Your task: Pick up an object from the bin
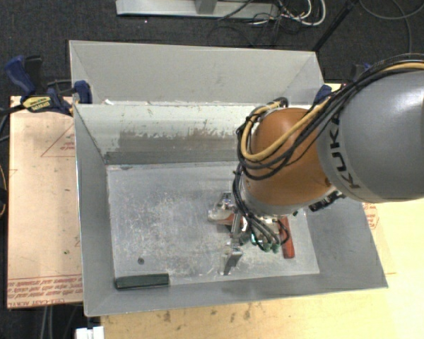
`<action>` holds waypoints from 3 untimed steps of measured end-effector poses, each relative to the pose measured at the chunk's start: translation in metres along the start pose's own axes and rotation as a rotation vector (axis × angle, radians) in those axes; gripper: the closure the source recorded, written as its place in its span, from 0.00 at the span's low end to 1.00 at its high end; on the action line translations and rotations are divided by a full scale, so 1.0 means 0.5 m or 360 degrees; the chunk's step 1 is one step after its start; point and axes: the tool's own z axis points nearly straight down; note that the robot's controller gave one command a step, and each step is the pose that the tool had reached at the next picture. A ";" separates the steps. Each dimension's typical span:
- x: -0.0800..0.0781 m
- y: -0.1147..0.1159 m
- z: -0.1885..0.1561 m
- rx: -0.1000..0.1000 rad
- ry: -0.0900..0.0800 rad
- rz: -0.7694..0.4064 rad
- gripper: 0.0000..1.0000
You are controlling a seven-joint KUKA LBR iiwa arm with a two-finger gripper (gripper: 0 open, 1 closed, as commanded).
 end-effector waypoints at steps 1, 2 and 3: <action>-0.003 -0.001 -0.005 -0.0001 -0.0010 0.0003 0.00; -0.073 -0.075 0.022 -0.0003 -0.0017 -0.0100 0.00; -0.085 -0.143 0.086 0.0002 -0.0021 -0.0120 0.00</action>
Offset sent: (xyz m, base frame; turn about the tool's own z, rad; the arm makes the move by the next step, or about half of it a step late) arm 0.0599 -0.0690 -0.0221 -0.0978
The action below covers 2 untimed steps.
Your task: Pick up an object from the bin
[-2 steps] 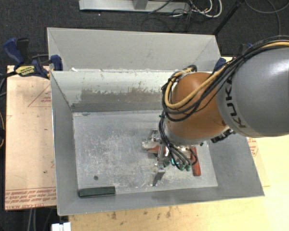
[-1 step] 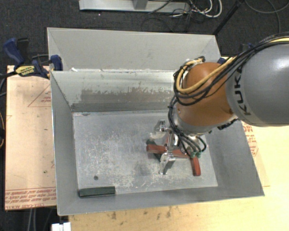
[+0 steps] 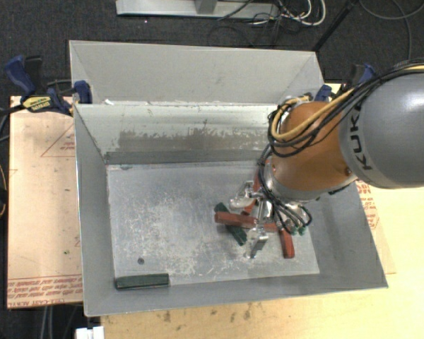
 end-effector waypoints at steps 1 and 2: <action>-0.067 0.026 0.064 -0.0003 -0.0048 0.0056 1.00; -0.067 0.026 0.064 -0.0003 -0.0048 0.0056 1.00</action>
Offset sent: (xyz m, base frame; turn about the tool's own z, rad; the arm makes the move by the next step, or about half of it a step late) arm 0.0000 0.0000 0.0000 0.0000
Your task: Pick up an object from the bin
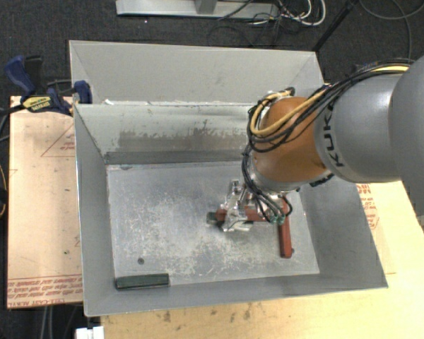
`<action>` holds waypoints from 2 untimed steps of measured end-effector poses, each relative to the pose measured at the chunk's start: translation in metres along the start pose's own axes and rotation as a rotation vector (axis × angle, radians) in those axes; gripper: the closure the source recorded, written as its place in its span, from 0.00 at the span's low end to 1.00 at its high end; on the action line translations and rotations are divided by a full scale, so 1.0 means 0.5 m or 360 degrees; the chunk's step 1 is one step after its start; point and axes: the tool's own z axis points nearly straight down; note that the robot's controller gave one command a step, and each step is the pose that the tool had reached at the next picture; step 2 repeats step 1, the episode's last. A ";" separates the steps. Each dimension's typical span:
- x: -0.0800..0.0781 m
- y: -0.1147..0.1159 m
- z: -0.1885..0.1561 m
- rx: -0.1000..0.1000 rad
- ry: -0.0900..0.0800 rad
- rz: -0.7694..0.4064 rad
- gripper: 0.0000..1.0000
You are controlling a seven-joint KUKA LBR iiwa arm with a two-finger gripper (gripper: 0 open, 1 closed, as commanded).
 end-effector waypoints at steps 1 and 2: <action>-0.050 0.028 -0.301 0.0001 0.0049 -0.0072 1.00; -0.050 0.028 -0.301 0.0001 0.0049 -0.0072 1.00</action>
Offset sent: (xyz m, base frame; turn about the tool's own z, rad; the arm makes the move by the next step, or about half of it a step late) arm 0.0000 0.0000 0.0000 0.0000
